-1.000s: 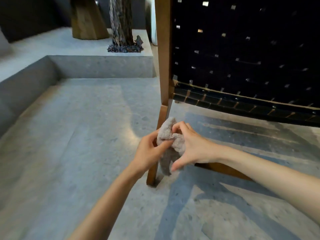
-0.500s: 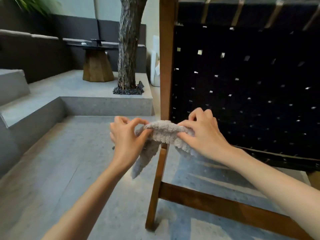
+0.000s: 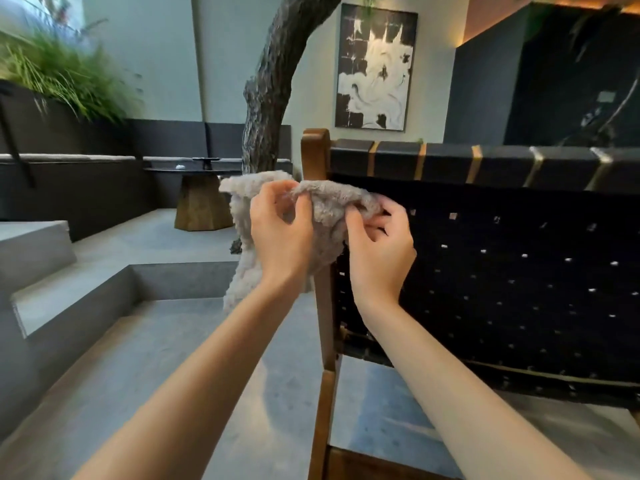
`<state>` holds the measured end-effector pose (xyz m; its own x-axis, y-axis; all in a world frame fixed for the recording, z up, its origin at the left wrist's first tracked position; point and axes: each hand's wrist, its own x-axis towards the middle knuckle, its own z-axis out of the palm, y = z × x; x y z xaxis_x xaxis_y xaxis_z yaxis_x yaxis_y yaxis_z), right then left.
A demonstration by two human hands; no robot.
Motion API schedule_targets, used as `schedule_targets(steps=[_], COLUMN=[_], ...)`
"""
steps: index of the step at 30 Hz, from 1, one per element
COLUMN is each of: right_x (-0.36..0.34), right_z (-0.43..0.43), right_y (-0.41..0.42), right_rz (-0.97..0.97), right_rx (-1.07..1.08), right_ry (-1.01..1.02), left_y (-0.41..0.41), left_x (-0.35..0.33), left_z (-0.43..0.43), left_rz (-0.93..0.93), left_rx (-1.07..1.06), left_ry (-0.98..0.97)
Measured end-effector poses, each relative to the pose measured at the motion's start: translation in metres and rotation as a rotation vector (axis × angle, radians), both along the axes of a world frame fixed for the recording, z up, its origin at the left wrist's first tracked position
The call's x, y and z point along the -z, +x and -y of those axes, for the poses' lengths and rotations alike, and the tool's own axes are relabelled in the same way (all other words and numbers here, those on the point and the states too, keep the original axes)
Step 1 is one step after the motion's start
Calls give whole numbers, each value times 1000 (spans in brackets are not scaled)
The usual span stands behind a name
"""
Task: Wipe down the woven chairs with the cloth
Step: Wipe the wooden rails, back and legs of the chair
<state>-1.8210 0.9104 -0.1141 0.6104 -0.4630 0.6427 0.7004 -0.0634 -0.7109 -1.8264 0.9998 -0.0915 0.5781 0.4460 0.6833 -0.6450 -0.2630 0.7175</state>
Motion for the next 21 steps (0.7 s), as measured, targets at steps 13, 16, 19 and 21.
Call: schedule_targets(steps=[13,16,19,21], right_x=[23,46,81,112], right_z=[3,9,14,20], right_y=[40,53,63,69], right_rz=[361,376,314,211], right_rx=[202,210,187,144], right_ry=[-360,-382,-417,-445], left_y=[29,37,44,50], left_x=[26,51,84,114], left_z=[5,6,8,10], left_rz=[170,140,81,3], left_rx=[241,253,251,274], left_ry=[64,64,61,33])
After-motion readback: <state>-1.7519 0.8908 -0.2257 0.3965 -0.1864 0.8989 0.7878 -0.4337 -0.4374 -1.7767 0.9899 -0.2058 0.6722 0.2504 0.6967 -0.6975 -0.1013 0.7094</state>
